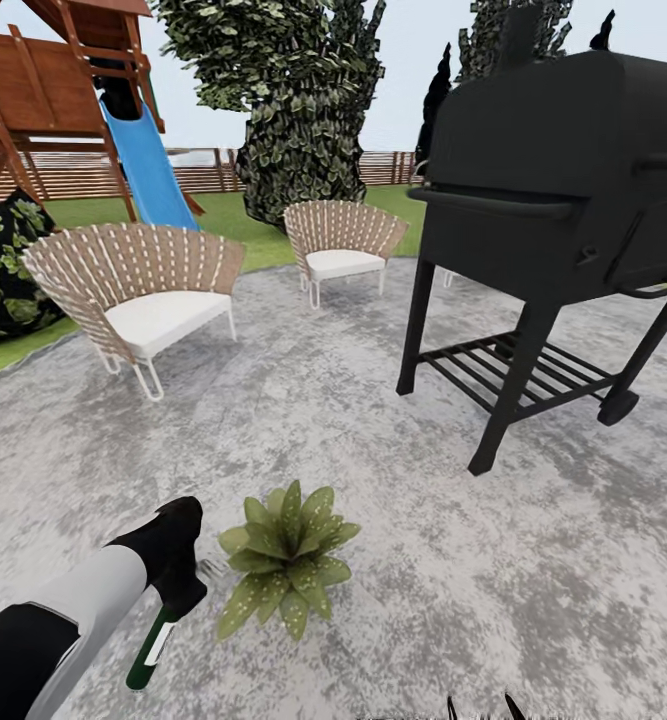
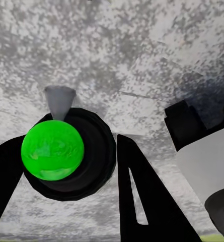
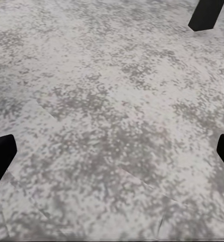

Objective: Pick up the pesticide atomizer in the garden and spray insectifuge to fully cover both potted plants in the garden.

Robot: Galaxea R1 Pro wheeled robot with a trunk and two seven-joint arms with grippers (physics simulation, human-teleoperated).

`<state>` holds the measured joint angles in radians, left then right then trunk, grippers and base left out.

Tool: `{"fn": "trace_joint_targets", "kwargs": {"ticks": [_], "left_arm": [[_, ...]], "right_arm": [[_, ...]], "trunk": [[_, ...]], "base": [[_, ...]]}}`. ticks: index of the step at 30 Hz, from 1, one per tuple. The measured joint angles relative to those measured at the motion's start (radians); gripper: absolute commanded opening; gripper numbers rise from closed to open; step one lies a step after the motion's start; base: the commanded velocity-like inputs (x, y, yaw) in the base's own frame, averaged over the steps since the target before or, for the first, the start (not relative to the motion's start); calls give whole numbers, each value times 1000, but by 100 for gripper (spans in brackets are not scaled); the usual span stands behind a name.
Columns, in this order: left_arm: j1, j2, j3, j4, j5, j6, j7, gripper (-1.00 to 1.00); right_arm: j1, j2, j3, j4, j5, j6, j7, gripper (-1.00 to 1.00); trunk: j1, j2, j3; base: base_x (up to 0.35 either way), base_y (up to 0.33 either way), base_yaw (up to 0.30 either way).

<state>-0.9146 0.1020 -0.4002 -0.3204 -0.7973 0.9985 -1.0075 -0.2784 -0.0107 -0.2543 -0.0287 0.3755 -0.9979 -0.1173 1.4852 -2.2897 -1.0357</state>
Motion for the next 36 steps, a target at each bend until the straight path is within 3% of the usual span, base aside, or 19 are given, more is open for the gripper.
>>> {"fn": "trace_joint_targets", "kwargs": {"ticks": [14, 26, 32, 36], "left_arm": [[0, -2, 5, 9, 0, -2, -1, -100], [-22, 3, 0, 6, 2, -3, -14, -100], [-7, 2, -2, -1, -1, -5, -7, -100], [-1, 0, 3, 2, -3, -7, 62, -100]], "right_arm": [[0, 0, 0, 0, 0, -1, 0, 100], [0, -2, 0, 2, 2, -1, 0, 100], [0, -3, 0, 2, 3, 0, 0, 100], [0, -8, 1, 2, 7, 0, 4, 100]], "trunk": [[0, 0, 0], [0, 0, 0], [0, 0, 0], [0, 0, 0]], "base": [[22, 243, -291], [0, 3, -20], [0, 0, 0], [0, 0, 0]]}}
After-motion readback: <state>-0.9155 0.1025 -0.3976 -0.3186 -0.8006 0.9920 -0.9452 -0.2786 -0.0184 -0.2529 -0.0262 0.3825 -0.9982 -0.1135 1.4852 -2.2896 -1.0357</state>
